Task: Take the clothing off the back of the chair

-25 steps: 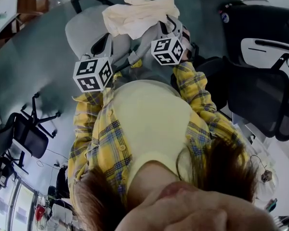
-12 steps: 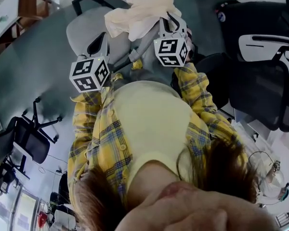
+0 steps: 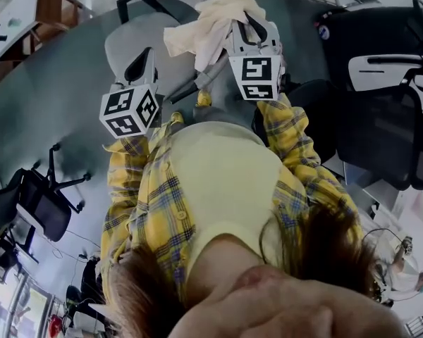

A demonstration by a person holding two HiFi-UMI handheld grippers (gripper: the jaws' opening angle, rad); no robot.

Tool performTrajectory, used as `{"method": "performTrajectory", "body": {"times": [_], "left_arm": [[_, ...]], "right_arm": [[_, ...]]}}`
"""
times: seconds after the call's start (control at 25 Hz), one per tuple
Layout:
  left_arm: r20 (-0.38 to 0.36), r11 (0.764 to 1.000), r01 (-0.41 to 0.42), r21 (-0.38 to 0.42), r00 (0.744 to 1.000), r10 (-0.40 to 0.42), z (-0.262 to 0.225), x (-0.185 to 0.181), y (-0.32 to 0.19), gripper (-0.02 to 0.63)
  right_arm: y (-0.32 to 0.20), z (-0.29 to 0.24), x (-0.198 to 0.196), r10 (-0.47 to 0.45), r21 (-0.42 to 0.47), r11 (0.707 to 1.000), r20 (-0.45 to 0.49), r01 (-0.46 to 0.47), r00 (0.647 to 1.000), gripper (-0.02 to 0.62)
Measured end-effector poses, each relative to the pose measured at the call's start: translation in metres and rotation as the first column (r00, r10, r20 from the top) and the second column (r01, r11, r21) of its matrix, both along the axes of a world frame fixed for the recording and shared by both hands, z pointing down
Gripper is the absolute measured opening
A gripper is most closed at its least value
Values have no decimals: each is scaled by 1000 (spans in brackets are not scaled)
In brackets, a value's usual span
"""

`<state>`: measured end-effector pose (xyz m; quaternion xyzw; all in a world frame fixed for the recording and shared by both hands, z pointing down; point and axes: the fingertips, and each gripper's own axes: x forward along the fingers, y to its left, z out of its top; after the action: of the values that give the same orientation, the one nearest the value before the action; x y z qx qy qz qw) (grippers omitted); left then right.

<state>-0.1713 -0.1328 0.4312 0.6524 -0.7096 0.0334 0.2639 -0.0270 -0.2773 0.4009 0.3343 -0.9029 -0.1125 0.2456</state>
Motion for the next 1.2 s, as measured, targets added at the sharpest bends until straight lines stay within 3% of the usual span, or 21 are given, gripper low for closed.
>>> {"method": "performTrajectory", "body": {"times": [0.32,0.72,1.2], "left_arm": [[7,998,52,35,999,-52,-14,-19,27,6],[33,996,59,64,998,-61,-29,-21,48,6],[44,992,93,91,994,-97,-39,-34,66,5]], "right_arm": [[35,-35,-24,-57,-3,998,118,58,991,66],[89,-61,-49,-153,-30,986,223,164,963,66],[129,-58,-74,-208,-148,953,318,265,925,66]]}}
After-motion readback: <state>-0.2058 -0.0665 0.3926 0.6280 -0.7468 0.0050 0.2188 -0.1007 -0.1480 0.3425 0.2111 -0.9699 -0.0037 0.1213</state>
